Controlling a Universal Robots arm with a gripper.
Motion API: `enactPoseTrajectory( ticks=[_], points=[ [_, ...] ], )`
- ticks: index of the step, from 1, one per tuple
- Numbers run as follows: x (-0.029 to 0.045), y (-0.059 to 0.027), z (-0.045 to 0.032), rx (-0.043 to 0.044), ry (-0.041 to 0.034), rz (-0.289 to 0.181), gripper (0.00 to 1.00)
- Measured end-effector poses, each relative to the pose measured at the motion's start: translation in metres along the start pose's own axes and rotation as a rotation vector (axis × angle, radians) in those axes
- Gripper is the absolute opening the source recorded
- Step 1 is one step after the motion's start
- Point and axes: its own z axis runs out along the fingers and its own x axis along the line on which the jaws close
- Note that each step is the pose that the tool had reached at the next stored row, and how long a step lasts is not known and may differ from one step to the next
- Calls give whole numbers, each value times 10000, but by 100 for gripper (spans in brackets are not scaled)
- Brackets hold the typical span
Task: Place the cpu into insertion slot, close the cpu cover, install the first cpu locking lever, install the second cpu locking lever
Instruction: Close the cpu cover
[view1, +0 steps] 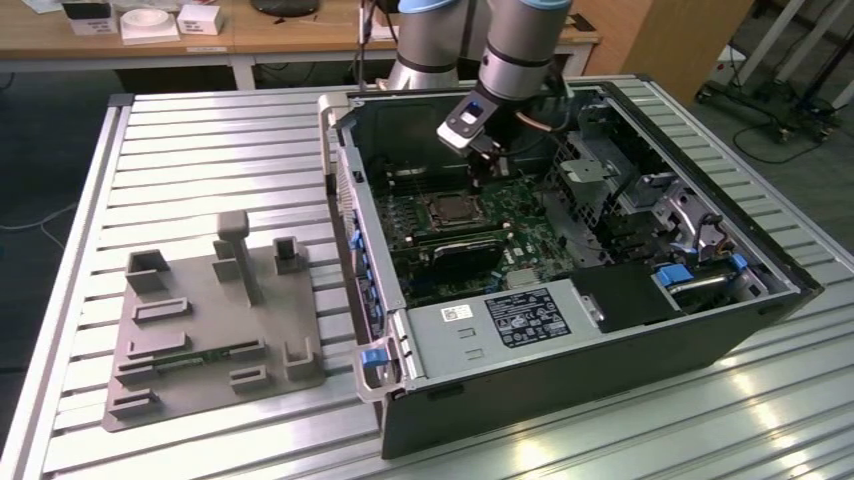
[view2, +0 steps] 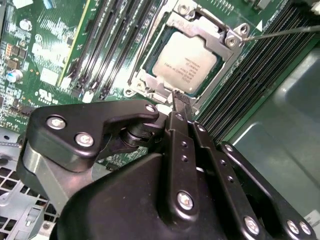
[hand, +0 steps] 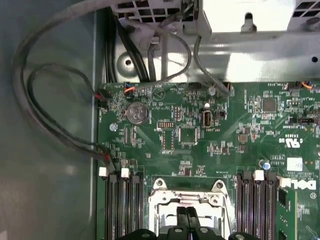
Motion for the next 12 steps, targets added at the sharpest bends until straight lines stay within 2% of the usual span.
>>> enactPoseTrajectory(
  ticks=[6,12],
  points=[
    [1,-78,18,3,-2,-57,10],
    [1,-88,20,17,-10,-470,10]
  ],
)
